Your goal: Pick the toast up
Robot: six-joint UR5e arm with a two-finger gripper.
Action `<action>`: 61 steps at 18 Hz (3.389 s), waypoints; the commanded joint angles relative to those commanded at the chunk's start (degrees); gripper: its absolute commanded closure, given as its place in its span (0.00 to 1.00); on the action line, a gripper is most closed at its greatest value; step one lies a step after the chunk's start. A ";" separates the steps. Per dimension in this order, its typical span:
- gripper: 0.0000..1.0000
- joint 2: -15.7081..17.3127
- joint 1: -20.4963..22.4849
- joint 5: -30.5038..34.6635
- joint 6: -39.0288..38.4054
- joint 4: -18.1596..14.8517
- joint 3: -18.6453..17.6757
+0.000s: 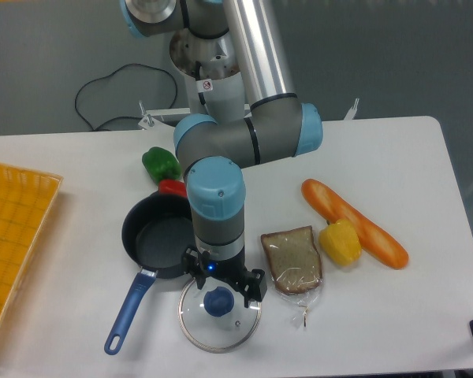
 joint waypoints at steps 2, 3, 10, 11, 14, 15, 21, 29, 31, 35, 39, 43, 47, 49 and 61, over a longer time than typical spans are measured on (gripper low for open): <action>0.00 0.17 -0.09 0.00 0.61 0.17 -0.26; 0.00 0.26 0.00 -0.26 1.49 0.35 -0.26; 0.00 1.58 -0.53 0.27 2.29 1.23 -4.40; 0.00 1.58 -0.53 0.61 1.94 1.23 -3.87; 0.00 1.32 -0.53 1.06 1.76 1.32 -3.43; 0.00 1.06 -0.53 1.14 1.76 1.32 -3.43; 0.00 -0.08 0.08 1.32 5.18 1.32 -3.25; 0.00 -0.88 3.95 1.23 12.21 1.49 -2.90; 0.00 -0.88 4.92 1.23 12.92 1.49 -2.81; 0.00 -1.40 6.33 1.32 13.01 1.32 -2.73; 0.00 -3.16 8.96 2.89 12.40 1.23 -2.73; 0.00 -4.74 12.38 3.08 6.61 1.23 -2.64; 0.00 -5.18 13.62 -0.43 -0.94 1.32 -1.59; 0.00 -5.71 13.71 -2.63 -3.94 1.32 -0.18; 0.00 -10.37 13.27 -6.77 -6.32 4.75 2.90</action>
